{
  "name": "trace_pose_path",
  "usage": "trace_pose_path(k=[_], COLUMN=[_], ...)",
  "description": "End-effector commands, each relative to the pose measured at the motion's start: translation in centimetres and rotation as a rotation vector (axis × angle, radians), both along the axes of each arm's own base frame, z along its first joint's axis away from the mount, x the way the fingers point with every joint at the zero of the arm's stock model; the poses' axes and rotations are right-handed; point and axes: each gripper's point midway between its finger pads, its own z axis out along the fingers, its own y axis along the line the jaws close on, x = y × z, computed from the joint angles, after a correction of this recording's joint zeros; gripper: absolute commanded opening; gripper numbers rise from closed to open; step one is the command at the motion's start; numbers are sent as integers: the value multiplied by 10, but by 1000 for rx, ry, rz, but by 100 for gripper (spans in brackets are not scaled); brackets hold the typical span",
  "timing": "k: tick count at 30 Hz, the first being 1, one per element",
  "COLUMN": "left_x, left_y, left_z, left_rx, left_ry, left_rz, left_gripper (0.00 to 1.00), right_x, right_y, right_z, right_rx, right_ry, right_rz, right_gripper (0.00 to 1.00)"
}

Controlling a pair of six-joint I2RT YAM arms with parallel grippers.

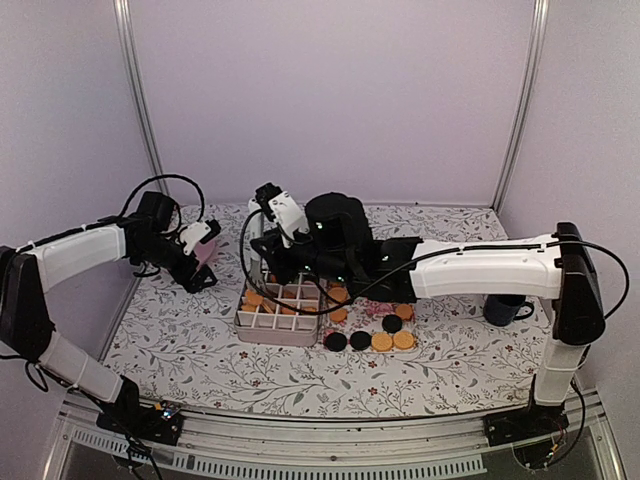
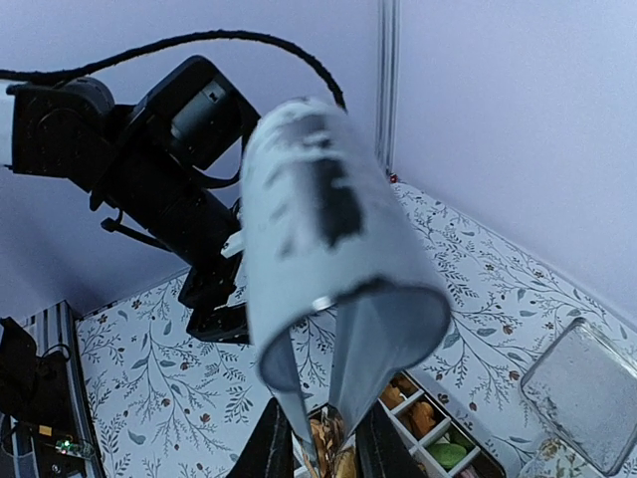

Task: Pack the cookies
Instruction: Place the fake cookies in the empty pocket of the box.

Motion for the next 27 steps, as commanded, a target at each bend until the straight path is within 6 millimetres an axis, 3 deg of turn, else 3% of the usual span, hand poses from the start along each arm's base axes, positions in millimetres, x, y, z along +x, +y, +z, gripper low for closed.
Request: trace_pose_path(k=[1,7,16,24,27], left_x=[2,2,0,1,2], left_y=[7,4,2,1,1], left_z=[-10,-7,-4,-1,0], left_rx=[5,-13,-18,-22,-25], left_ry=[21,22,18,14,16], left_rz=[30,25,16,14,13], left_gripper=[99,99,100,99,99], right_x=[-10,-13,-12,-17,-19], right_y=[33,51,57,59,58], right_z=[12,-9,-39,-44,-39], right_rx=[19,2,-61,-74,-68], right_ry=[-44,-18,-10,-4,-7], right_rz=[79,116,104,111,115], right_gripper=[0,0,0,0,17])
